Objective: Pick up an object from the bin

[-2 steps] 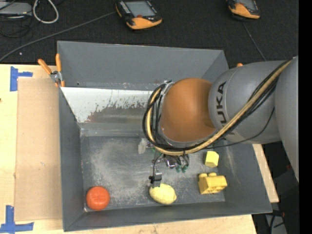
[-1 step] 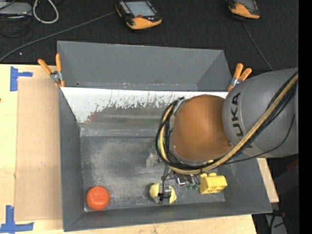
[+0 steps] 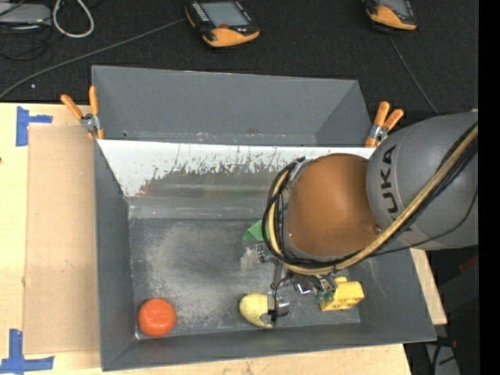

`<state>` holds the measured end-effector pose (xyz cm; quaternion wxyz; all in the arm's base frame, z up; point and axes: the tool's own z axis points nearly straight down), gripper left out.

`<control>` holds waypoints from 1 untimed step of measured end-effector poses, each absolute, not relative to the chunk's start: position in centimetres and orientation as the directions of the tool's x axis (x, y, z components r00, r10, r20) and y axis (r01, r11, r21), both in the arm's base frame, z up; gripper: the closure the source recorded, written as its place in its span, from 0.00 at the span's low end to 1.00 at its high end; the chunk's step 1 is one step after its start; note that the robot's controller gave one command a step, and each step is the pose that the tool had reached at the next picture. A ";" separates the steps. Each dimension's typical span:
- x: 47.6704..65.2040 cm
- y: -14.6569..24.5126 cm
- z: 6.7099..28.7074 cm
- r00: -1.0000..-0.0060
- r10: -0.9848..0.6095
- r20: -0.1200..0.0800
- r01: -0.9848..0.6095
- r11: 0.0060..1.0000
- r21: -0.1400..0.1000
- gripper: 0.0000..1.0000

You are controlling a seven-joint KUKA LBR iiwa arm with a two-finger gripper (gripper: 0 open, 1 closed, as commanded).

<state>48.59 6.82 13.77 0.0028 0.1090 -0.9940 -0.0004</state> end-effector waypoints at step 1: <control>47.5 4.8 12.8 -0.927 -0.374 0.008 -0.374 0.927 0.004 0.00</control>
Offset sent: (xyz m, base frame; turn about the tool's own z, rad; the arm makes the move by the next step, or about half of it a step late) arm -0.0013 -0.0174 -0.0677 0.0381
